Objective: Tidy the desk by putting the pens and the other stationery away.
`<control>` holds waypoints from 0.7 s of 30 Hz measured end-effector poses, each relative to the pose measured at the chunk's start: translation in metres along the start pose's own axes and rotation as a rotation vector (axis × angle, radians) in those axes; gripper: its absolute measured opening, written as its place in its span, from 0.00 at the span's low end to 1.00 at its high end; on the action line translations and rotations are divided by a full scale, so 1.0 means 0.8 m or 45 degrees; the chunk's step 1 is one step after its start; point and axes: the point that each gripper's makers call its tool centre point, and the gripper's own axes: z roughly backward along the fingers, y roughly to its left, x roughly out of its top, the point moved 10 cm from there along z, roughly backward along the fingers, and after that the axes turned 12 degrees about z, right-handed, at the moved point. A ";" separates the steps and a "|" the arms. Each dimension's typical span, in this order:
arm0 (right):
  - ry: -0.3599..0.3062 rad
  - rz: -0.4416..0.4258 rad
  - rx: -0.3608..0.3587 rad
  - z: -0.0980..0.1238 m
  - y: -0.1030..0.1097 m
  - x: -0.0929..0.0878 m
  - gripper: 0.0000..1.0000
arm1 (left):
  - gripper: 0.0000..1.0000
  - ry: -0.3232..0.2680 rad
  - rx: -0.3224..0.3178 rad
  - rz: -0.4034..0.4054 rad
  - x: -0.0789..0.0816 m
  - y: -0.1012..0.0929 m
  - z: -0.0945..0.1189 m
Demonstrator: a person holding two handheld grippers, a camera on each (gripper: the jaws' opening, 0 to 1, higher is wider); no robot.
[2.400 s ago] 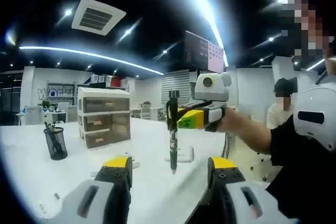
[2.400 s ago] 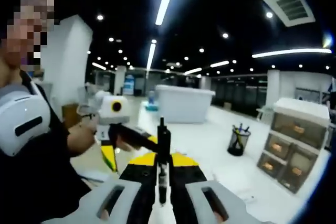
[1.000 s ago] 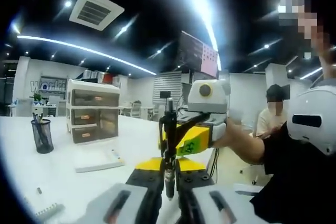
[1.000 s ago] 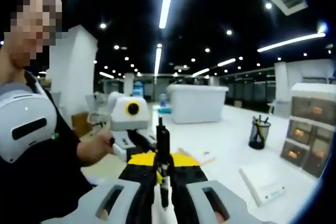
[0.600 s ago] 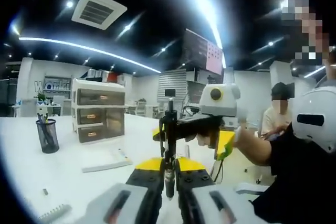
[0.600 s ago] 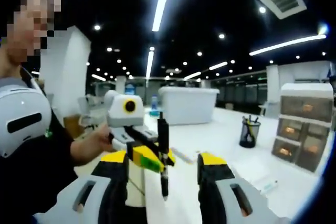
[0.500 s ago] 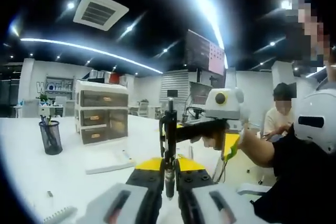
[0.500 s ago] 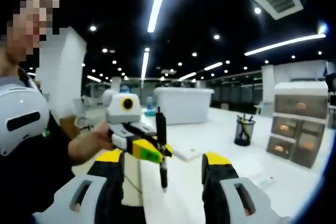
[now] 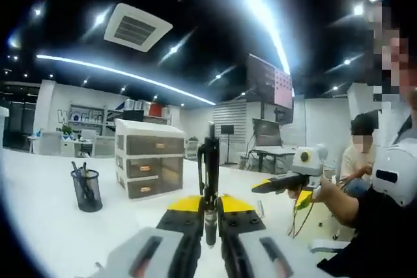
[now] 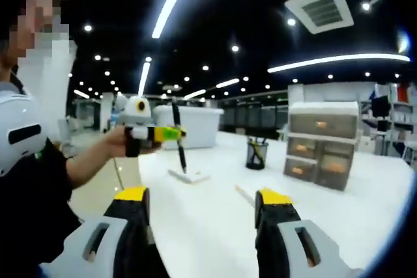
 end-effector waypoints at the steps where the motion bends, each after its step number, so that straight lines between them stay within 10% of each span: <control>1: -0.001 -0.007 -0.017 0.004 0.001 -0.002 0.62 | 0.09 -0.002 0.020 -0.024 0.005 0.005 -0.001; 21: 0.078 -0.118 -0.252 0.065 0.012 -0.030 0.62 | 0.09 0.000 0.248 -0.179 0.081 0.099 -0.034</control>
